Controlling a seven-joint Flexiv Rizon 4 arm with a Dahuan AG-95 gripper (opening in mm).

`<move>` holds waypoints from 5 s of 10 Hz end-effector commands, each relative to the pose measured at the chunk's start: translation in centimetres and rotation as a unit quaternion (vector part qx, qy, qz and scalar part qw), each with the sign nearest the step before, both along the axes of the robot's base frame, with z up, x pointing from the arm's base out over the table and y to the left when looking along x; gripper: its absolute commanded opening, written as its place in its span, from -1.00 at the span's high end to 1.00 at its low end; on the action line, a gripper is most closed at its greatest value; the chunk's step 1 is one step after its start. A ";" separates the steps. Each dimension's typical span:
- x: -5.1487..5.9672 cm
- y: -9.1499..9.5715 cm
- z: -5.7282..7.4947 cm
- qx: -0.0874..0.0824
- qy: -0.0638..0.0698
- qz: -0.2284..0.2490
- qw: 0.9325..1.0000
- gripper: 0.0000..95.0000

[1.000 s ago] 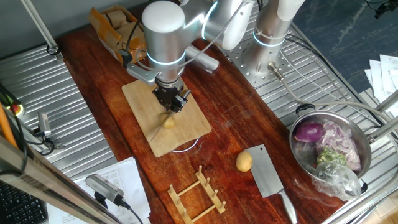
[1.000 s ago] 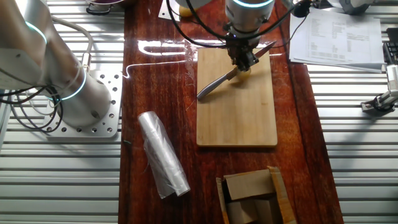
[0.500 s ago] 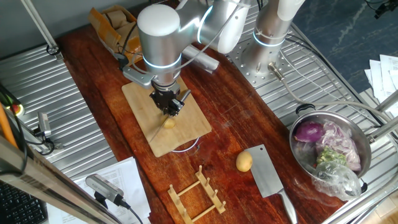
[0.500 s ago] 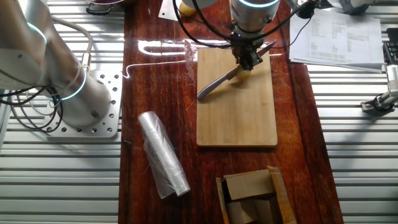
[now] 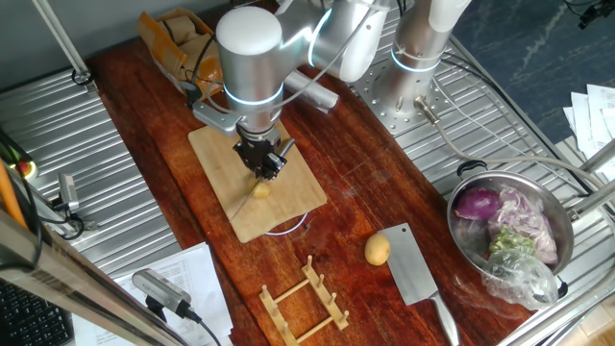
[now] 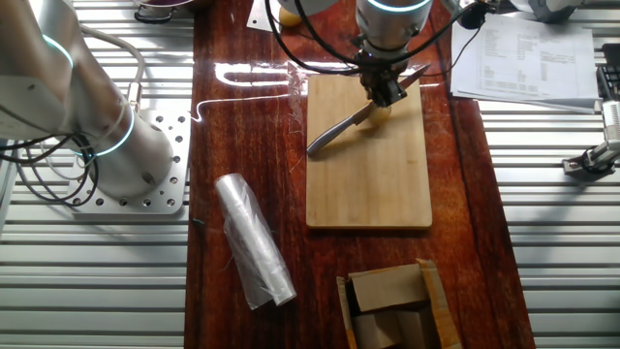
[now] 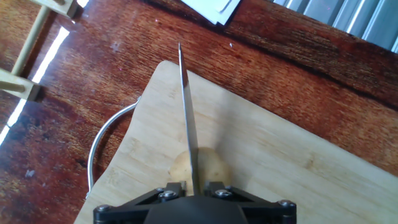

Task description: Chop the potatoes

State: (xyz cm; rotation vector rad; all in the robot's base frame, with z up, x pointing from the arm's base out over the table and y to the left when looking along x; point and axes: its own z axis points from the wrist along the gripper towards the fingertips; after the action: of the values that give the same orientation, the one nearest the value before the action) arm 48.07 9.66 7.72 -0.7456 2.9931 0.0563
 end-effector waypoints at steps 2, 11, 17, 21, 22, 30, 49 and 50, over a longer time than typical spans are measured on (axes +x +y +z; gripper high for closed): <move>0.1 0.1 -0.1 -0.004 -0.002 0.001 1.000 1.00; 0.3 0.1 -0.2 -0.010 0.005 0.009 1.000 1.00; 0.2 0.1 -0.2 -0.012 0.017 0.012 1.000 1.00; 0.2 0.1 -0.1 -0.016 0.018 0.004 1.000 1.00; 0.2 0.1 -0.1 -0.016 0.018 0.005 1.000 1.00; -0.4 0.2 0.6 -0.017 0.023 0.004 1.000 0.60; -0.6 0.3 0.9 0.012 0.039 -0.161 0.986 1.00; -0.4 0.3 0.7 0.013 0.038 -0.161 0.986 1.00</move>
State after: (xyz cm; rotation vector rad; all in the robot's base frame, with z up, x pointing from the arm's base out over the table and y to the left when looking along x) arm 47.71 9.94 8.33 -0.2546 3.1352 0.1110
